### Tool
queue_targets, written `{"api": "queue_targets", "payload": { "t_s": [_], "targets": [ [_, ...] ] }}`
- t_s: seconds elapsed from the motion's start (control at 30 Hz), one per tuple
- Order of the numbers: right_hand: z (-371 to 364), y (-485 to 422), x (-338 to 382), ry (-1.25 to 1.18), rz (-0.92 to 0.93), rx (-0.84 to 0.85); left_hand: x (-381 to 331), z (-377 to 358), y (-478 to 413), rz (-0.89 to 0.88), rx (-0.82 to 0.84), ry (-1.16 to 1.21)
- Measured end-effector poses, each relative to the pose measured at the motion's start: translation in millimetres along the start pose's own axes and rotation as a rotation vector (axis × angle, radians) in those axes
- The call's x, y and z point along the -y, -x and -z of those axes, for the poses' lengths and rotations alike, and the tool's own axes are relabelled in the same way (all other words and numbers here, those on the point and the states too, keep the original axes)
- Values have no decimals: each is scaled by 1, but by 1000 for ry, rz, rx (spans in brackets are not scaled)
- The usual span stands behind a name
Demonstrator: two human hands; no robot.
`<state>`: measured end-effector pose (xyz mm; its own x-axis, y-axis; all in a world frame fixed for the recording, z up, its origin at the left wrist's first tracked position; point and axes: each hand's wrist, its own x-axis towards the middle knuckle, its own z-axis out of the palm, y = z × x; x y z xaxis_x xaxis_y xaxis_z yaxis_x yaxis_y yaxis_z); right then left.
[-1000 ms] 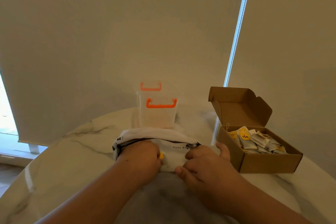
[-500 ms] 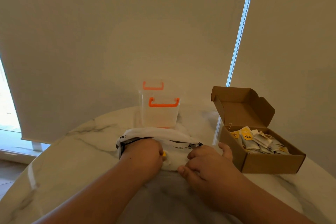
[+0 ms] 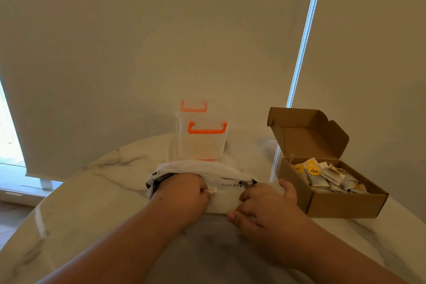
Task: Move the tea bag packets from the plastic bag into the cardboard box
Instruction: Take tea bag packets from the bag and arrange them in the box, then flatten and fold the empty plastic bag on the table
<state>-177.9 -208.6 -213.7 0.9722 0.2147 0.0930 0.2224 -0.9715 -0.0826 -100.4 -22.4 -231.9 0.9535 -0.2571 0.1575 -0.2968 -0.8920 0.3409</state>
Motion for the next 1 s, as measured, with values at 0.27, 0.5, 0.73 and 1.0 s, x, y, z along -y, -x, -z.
{"api": "queue_targets", "payload": {
  "t_s": [0.27, 0.5, 0.73, 1.0],
  "targets": [
    [-3, -3, -7, -125, -34, -94, -7, 10, 9, -36, -68, 235],
    [-11, -9, -12, -639, -130, -247, -29, 11, 24, -289, -46, 308],
    [6, -1, -14, -1024, -174, -350, -27, 17, 30, -230, -122, 369],
    [44, 15, -59, -1016, -248, -778, -17, 22, 29, -118, -25, 123]
  ]
}}
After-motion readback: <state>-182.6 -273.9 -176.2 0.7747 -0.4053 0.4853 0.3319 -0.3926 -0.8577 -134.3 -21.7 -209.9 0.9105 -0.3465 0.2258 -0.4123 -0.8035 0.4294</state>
